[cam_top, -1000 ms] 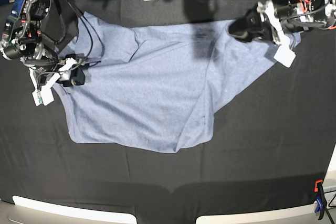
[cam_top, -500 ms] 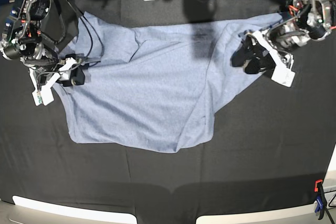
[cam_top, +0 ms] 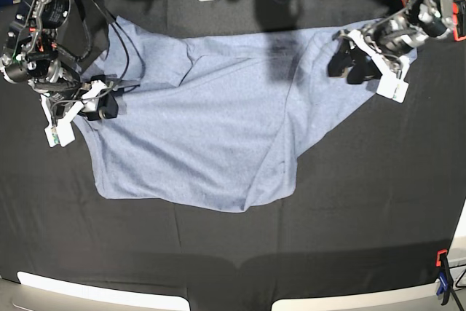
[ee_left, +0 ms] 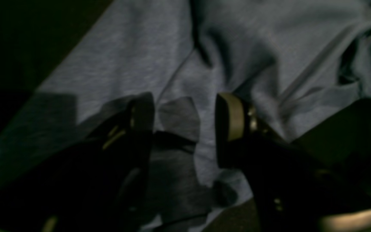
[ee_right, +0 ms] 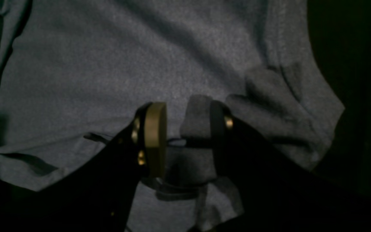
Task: Layout the t-shirt on the table in an organized manner, then fold the t-shirt properly
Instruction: 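Pull the hem outward with the left gripper to straighten the shirt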
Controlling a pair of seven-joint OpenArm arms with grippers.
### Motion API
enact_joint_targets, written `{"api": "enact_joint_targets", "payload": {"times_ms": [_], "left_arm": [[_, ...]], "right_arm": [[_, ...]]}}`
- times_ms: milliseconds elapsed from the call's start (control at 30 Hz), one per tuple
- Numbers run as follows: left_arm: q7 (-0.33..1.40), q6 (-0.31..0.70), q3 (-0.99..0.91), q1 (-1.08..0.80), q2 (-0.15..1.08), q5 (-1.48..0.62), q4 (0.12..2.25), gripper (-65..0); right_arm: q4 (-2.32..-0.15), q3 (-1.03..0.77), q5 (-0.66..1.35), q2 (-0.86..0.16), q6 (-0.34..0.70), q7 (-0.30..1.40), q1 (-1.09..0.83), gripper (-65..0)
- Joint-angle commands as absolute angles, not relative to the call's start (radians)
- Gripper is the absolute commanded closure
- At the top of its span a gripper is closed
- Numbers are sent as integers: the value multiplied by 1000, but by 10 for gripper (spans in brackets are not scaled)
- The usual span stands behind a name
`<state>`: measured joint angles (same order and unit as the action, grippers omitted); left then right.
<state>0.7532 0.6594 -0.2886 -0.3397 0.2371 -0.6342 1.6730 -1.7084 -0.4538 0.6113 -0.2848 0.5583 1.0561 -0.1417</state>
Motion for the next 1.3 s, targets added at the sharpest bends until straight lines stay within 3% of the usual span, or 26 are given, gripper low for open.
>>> {"api": "enact_joint_targets", "payload": {"times_ms": [0,367,567,700,867,1067,1267], "left_arm": [[724,666,-292,-335,241,-654,1675,-238],[709,670,-292,-311,227,-655,1545,-208],[807,698,-292,-313,228,-739,1547,0],[844,698,-294,-313,241,-820,1607,0],[771,698,-295,-310,319,-807,1760,0],[562,582,-295,-291,355,-519,1791,0],[407,458,-294,-121,379,-276,1678,0]], "right_arm": [[-1725,-457,633,-299,570,1033,-130,-220],[-1725,-457,633,-299,570,1033,-130,-220],[-1725,-457,633,-299,570,1032,-130,-220],[-1725,-457,633,-299,571,1031,-130,-220],[-1725,-457,633,-299,570,1031,-130,-220],[-1725,-457,633,-299,570,1032,-130,-220],[-1725,-457,633,-299,570,1032,-130,-220]]}}
